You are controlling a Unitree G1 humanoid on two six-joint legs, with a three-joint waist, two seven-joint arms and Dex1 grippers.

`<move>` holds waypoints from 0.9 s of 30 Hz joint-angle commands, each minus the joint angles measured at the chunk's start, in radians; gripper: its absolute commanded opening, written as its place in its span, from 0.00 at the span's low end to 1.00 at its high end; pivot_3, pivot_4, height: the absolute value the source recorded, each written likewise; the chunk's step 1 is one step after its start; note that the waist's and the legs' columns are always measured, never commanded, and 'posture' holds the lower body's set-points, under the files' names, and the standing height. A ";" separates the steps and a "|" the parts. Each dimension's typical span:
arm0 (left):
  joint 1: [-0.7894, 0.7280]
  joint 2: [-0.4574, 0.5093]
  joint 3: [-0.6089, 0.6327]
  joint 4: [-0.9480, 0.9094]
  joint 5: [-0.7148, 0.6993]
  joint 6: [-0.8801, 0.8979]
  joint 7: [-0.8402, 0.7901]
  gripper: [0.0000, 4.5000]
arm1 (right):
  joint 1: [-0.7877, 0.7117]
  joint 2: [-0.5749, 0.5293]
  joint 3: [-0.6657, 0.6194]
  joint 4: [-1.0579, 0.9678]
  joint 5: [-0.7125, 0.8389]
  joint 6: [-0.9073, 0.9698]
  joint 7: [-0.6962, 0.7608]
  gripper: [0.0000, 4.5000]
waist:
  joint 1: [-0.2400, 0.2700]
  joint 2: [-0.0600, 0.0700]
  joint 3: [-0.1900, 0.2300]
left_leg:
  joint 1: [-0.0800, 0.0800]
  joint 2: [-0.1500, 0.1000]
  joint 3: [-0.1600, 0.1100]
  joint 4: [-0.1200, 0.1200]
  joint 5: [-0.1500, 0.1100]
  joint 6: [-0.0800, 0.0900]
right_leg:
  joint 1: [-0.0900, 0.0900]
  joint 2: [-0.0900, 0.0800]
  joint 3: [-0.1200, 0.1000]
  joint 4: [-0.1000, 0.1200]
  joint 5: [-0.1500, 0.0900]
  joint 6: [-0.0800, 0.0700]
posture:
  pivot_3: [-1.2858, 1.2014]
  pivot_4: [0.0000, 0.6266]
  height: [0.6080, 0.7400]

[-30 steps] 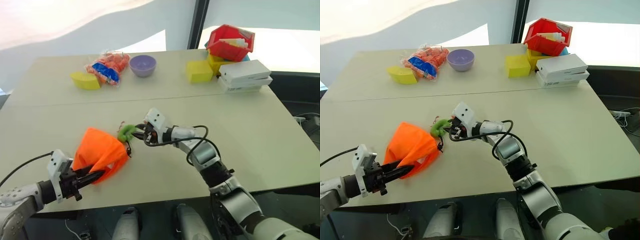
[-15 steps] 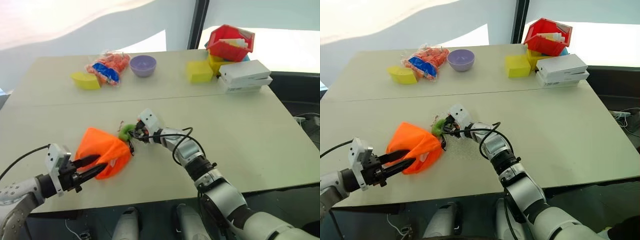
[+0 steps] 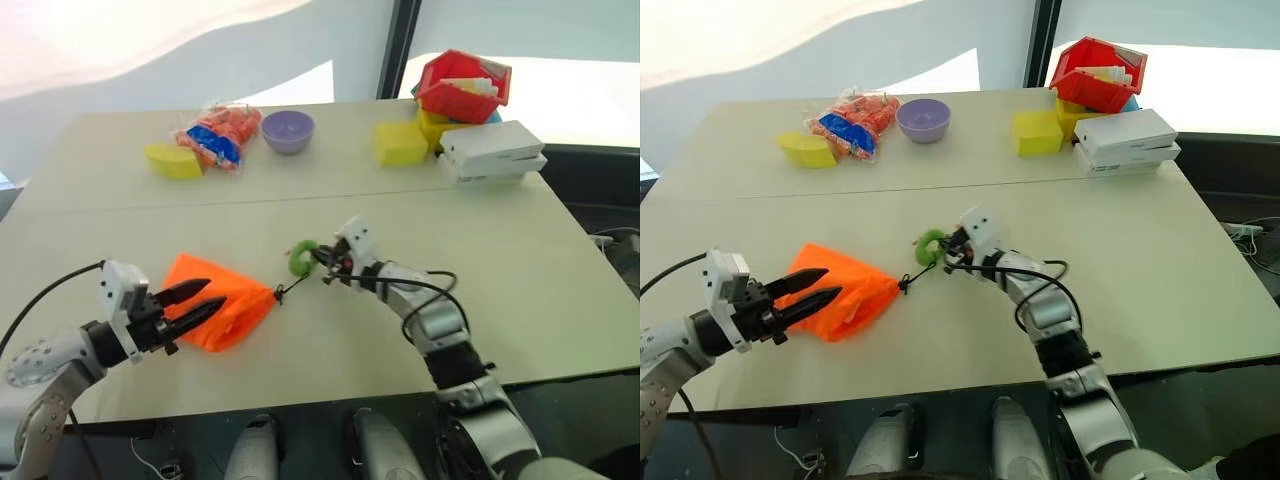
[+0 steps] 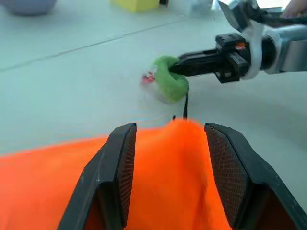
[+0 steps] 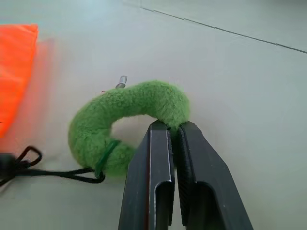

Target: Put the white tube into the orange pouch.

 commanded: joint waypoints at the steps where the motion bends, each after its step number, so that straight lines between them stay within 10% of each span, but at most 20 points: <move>1: -0.074 0.032 0.052 0.025 -0.088 0.058 0.010 0.53 | 0.073 -0.047 -0.056 -0.231 0.096 0.072 0.029 0.01 | -0.001 0.000 0.000 | 0.000 0.000 0.000 0.000 0.000 0.000 | 0.000 0.000 0.000 0.001 0.000 0.000 | 0.52 0.24 1.00; 7: -0.179 0.102 -0.006 0.121 -0.106 0.117 -0.076 0.53 | 0.122 -0.088 -0.081 -0.330 0.153 0.114 0.022 0.01 | -0.002 0.000 0.000 | 0.002 0.000 0.000 0.000 0.000 0.000 | 0.000 0.001 0.001 0.001 0.000 0.000 | 0.52 0.24 1.00; 13: -0.323 0.109 -0.184 0.248 0.068 0.005 -0.164 0.98 | 0.118 -0.099 -0.087 -0.331 0.171 0.110 0.009 0.00 | 0.006 -0.001 0.000 | 0.001 -0.001 0.001 0.001 0.000 0.000 | 0.000 0.000 0.001 0.000 0.000 0.000 | 0.52 0.24 1.00; 27: -0.683 -0.043 -0.414 0.745 0.311 -0.232 -0.363 0.98 | 0.082 -0.088 -0.121 -0.323 0.195 0.080 -0.036 0.00 | 0.003 -0.001 0.000 | 0.000 -0.001 0.001 0.001 0.000 0.000 | 0.000 0.001 0.001 0.001 0.001 0.004 | 0.52 0.24 1.00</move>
